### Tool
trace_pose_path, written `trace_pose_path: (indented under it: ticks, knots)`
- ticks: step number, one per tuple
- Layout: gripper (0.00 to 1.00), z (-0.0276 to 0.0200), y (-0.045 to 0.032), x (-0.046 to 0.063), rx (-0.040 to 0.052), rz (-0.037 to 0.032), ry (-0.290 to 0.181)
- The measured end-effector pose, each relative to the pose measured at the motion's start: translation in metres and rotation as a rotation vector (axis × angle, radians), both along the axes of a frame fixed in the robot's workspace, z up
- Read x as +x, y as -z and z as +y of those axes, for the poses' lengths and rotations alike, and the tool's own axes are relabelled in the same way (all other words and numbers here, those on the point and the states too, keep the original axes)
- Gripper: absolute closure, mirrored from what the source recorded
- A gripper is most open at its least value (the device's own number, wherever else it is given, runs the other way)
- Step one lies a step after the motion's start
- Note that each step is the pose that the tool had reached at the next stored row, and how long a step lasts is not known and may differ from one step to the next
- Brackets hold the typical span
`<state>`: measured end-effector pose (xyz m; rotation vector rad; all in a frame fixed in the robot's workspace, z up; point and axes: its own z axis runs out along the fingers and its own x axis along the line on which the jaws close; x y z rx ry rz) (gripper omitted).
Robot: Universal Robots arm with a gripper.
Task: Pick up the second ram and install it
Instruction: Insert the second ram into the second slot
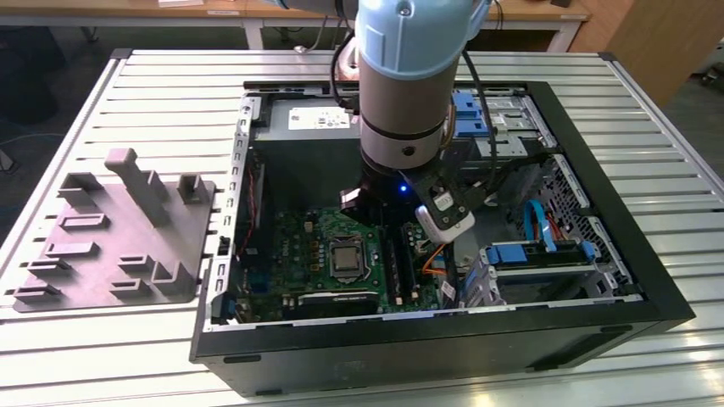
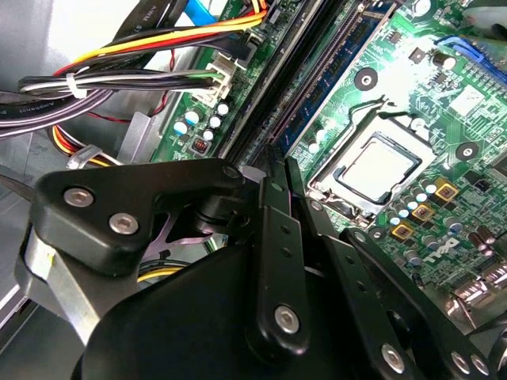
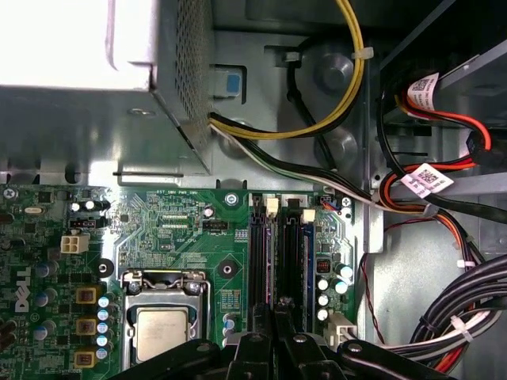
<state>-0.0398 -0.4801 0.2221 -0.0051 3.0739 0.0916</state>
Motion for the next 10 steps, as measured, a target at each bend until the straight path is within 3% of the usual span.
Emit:
trace_pose_path:
  ticks: [10]
  knots:
    - [0.87,0.0,0.0002,0.0,0.0001,0.0001,0.001]
